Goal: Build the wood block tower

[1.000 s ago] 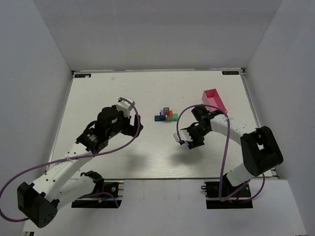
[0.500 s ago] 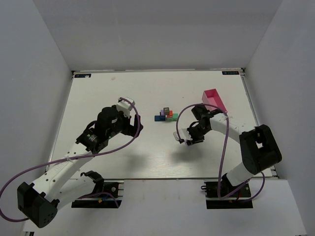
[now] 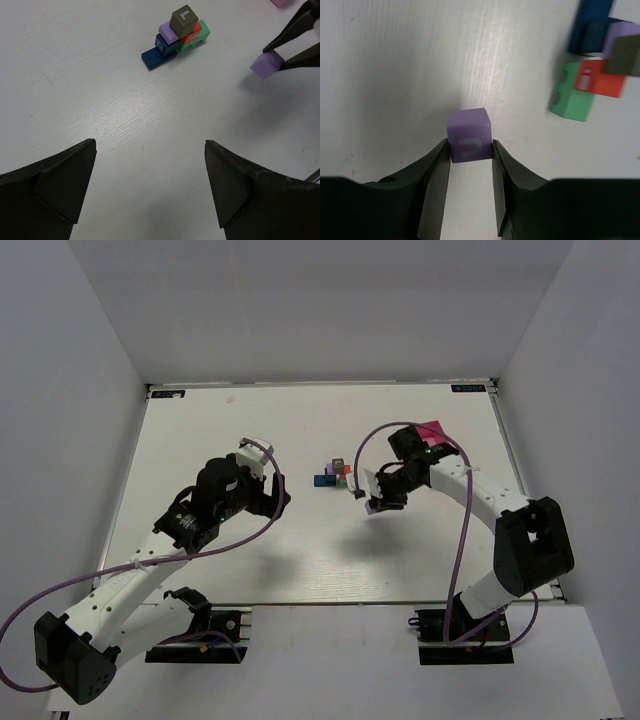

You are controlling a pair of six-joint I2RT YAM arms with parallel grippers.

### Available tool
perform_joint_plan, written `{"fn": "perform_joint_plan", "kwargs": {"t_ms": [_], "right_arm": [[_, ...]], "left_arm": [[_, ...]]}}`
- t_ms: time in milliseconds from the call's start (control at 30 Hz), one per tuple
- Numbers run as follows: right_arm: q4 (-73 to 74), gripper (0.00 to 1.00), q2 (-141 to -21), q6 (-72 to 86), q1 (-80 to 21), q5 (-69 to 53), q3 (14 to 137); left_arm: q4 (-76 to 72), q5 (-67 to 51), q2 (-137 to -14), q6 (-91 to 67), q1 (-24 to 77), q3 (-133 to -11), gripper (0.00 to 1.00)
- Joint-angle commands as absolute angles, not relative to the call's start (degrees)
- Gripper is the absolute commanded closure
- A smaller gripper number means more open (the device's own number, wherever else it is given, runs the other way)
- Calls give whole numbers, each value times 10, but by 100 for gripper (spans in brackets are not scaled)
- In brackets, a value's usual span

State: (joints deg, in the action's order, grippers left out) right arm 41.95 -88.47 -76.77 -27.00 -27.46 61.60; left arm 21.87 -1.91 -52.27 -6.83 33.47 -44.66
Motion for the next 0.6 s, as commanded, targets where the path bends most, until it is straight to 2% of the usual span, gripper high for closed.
{"fn": "perform_joint_plan", "kwargs": {"t_ms": [0,267,567], "right_arm": [[428,88,-852,-657,-272,-310,697],[449,88,-928,-555,-286,-268,862],[501,88,-1033,-544,-301,-230,1009]], "left_arm": [[214,-14,-509,-63,332,-446,0],[214,-14,-509,-63,332,-446,0],[214,-19,-509,-58,332,-446,0]]}}
